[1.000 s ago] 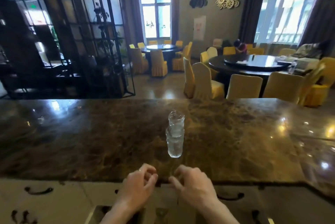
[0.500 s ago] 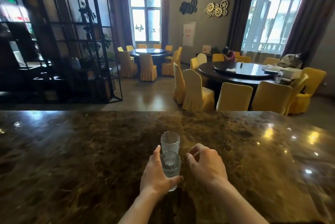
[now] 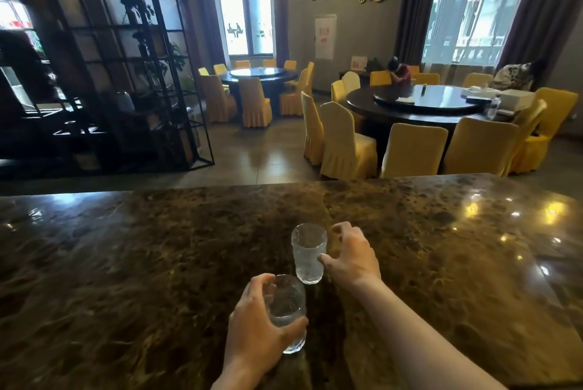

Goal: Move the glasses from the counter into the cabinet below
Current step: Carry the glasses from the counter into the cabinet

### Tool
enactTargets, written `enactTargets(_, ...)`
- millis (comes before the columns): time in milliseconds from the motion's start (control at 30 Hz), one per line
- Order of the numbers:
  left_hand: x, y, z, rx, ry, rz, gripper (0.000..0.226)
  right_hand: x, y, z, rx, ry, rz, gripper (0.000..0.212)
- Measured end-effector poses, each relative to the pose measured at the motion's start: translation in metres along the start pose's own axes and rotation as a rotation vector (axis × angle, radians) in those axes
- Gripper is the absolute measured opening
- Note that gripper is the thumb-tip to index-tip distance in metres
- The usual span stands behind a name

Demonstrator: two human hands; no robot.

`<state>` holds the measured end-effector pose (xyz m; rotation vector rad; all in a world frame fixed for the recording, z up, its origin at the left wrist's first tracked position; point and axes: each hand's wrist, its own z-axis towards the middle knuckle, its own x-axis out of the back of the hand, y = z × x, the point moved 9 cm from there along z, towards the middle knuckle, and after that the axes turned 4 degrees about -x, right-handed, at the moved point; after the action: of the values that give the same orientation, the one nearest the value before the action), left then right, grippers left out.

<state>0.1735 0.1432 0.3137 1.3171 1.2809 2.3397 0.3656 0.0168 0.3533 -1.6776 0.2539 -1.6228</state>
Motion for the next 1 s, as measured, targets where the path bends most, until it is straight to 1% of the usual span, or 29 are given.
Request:
enactTargets(133,0.033,-0.001,-0.010,-0.027,0.030,0.017,0.093,-0.031,0.000,0.017,-0.042,-0.147,0.096,0.112)
enactTargets(200,0.046,-0.001,-0.011,-0.029,0.047,0.011,0.091,-0.044,-0.005,0.023,-0.044,-0.185,0.133,0.123)
enactTargets(267,0.057,-0.002,-0.013,-0.023,0.051,0.007,0.091,-0.057,-0.010,0.027,-0.050,-0.205,0.143,0.126)
enactTargets(367,0.070,-0.004,-0.014,-0.022,0.057,0.004,0.094,-0.068,-0.011,0.031,-0.056,-0.179,0.111,0.121)
enactTargets(467,0.079,-0.007,-0.016,-0.014,0.069,-0.002,0.094,-0.066,-0.010,0.031,-0.046,-0.101,0.086,0.103)
enactTargets(533,0.083,-0.007,-0.017,-0.016,0.081,-0.007,0.093,-0.063,-0.011,0.026,-0.036,-0.059,0.088,0.096)
enactTargets(767,0.090,-0.017,-0.028,-0.035,0.064,-0.040,0.092,-0.036,-0.028,-0.006,0.044,-0.004,0.097,0.096)
enactTargets(1000,0.100,-0.026,-0.039,-0.079,0.046,-0.025,0.093,0.009,-0.050,-0.070,0.124,0.040,0.105,0.090)
